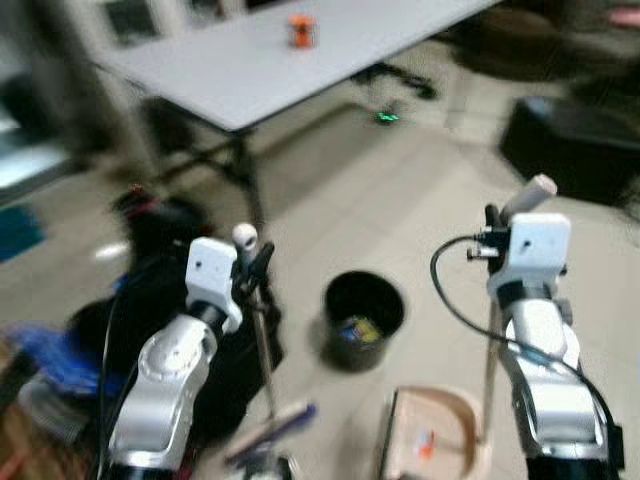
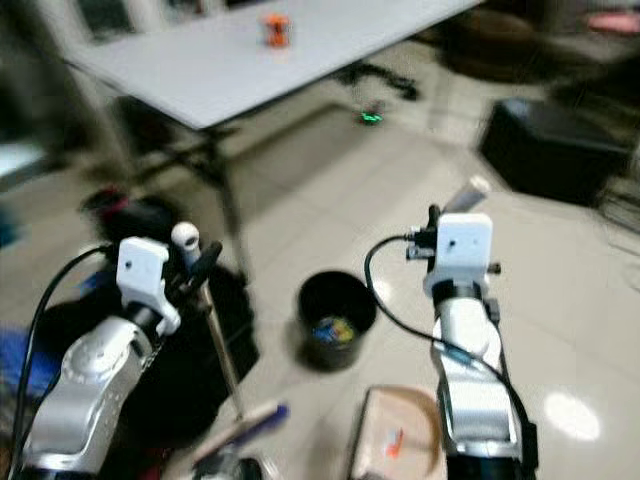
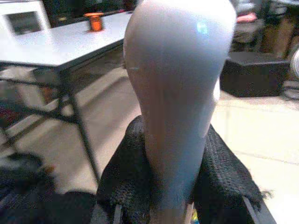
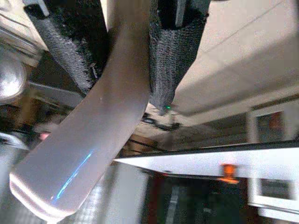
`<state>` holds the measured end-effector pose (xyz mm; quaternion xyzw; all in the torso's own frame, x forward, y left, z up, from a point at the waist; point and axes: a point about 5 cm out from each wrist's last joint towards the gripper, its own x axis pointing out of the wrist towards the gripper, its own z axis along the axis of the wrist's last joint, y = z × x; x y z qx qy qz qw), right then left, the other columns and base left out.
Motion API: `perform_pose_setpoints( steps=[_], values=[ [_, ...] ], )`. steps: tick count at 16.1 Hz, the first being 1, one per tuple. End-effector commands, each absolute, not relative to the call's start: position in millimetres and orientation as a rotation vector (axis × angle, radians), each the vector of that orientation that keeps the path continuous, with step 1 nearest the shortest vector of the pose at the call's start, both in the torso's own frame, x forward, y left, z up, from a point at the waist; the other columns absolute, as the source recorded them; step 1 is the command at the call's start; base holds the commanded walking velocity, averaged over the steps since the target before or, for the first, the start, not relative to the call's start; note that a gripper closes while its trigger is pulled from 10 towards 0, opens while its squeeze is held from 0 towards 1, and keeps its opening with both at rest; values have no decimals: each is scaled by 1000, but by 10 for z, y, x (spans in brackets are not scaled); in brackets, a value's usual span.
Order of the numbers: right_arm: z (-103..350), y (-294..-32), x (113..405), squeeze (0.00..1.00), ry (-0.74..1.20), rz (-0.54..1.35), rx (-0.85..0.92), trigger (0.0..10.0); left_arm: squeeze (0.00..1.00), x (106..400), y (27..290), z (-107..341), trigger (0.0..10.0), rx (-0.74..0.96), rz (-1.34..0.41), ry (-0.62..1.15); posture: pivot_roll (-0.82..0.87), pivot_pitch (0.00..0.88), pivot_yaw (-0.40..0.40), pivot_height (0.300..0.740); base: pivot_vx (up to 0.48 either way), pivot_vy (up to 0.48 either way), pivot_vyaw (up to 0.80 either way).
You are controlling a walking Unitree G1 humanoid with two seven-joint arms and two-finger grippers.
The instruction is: Sweep floor
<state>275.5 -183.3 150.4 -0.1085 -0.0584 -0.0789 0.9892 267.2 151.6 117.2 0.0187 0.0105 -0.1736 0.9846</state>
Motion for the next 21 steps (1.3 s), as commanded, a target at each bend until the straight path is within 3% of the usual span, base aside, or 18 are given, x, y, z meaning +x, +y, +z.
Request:
perform_pose_setpoints(
  steps=[1,4,21],
  values=[
    [1539,-1817,2751,0,-122,-150,-231,10000,0,2679,1524,1244,10000,48,-354,-7,47,2,36,740,0,0,0],
    [1489,-1849,2731,0,-79,-181,-197,10000,0,2698,1496,1238,10000,57,-366,5,40,7,47,740,0,0,-146],
    [1722,-1974,2680,0,-127,-248,-295,10000,0,2842,1416,1388,10000,18,-363,-34,31,41,65,740,0,0,-800]
  ],
)
